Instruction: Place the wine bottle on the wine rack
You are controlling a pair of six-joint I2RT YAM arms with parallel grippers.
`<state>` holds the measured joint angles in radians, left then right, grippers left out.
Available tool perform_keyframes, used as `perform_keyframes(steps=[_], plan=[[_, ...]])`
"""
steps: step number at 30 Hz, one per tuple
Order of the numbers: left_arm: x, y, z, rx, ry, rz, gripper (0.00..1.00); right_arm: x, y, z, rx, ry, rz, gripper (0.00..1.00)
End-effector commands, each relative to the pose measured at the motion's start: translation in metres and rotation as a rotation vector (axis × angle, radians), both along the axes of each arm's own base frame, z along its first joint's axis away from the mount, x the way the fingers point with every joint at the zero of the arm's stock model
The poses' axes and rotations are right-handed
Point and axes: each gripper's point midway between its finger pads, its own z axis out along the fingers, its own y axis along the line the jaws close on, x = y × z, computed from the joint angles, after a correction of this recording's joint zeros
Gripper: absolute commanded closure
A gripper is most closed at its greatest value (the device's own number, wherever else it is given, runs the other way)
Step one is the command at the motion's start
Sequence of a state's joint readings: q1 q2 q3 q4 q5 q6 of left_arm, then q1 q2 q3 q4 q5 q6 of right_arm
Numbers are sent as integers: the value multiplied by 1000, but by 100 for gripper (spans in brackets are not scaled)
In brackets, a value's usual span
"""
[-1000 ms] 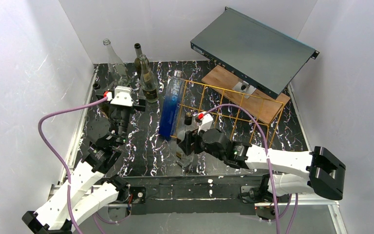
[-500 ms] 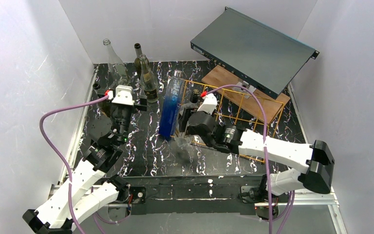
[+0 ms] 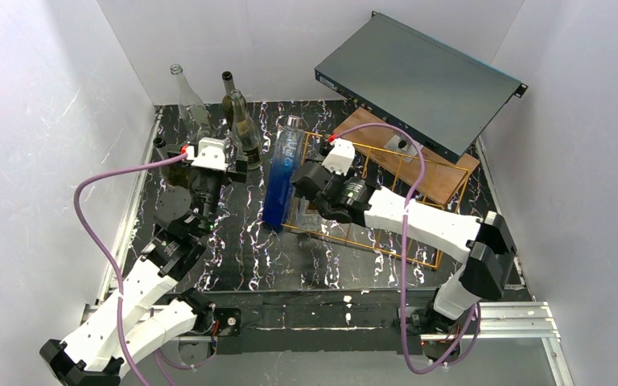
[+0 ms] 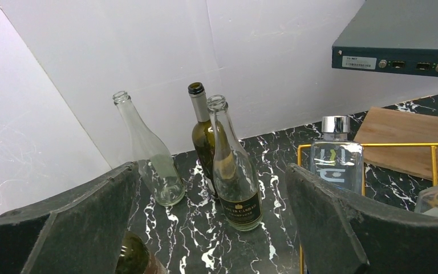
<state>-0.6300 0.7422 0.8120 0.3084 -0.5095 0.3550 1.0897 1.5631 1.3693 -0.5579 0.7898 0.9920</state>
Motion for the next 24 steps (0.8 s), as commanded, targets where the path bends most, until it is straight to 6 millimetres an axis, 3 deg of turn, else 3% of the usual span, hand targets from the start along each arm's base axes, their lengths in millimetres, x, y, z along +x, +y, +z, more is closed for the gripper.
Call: perform_keyframes(steps=[1,11,24], plan=[[-4,10,15,-49,-48,25,1,26,8,47,132,-97,-111,99],[-6,18,18,-54,-59,47,1,38,25,23,80,-54,-114,99],[-5,24,18,-66,-60,63,1,42,29,-1,29,9,-130,99]])
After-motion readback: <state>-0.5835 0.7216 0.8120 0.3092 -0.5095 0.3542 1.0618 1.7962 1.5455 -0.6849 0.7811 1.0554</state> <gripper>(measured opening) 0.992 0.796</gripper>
